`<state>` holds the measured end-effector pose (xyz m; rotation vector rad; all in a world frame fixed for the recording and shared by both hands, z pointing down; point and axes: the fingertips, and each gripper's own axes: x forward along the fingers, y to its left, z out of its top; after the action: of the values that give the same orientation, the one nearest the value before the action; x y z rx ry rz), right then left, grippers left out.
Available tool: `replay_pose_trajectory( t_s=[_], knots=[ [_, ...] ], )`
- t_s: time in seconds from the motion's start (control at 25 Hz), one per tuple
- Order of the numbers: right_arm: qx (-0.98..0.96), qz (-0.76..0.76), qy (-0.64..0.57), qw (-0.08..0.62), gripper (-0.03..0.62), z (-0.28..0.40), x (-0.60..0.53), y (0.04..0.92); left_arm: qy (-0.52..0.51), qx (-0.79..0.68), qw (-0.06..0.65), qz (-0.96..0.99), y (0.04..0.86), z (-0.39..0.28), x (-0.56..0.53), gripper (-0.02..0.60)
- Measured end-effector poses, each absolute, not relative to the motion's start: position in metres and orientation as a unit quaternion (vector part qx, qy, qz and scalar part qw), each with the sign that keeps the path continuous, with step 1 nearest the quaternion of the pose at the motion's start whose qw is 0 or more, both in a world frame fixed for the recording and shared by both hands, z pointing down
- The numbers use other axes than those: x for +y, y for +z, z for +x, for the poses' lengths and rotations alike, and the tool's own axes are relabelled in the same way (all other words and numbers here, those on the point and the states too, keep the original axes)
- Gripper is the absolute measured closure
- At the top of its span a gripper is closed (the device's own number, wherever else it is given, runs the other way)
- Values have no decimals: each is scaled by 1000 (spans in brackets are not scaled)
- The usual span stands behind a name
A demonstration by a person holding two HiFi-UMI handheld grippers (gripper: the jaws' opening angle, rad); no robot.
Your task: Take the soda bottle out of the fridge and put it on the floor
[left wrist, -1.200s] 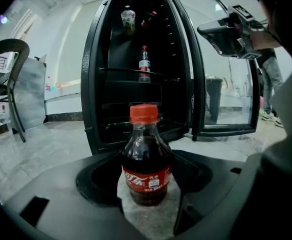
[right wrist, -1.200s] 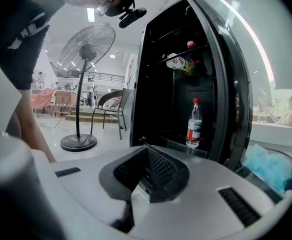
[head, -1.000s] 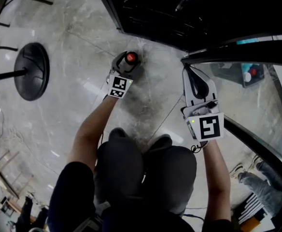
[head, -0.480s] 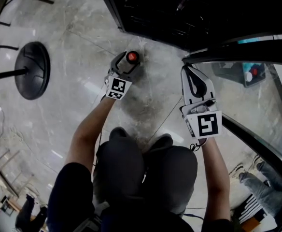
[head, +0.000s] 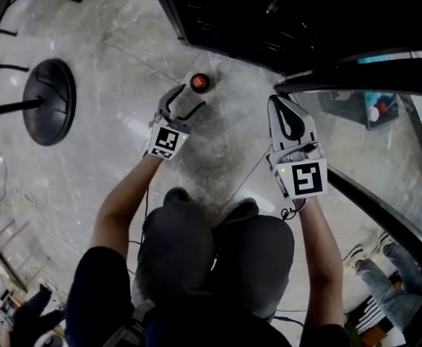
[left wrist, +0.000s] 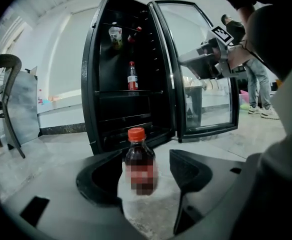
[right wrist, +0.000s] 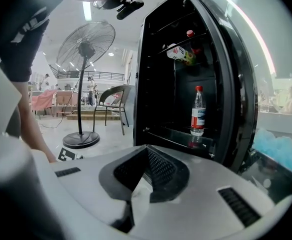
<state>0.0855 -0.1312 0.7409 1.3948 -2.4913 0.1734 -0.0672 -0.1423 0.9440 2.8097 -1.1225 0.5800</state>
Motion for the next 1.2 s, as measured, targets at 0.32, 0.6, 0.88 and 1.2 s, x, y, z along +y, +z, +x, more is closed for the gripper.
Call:
replay_pose_trajectory(
  t_s=[0.32,0.6,0.88,1.2],
  knots=[
    [-860,489,62,134,576,87,-133,747,166,-365,15,916,915,-78,-134,406],
    [-862,484,58,137,576,81,-133,752,144,-389,1,910,891,-88,-136,497],
    [-863,484,52,134,576,81,-134,754,122,-397,-6,910,870,-92,-139,557],
    [-863,489,42,119,576,81,-137,745,110,-409,-9,906,846,-94,-143,558]
  ],
)
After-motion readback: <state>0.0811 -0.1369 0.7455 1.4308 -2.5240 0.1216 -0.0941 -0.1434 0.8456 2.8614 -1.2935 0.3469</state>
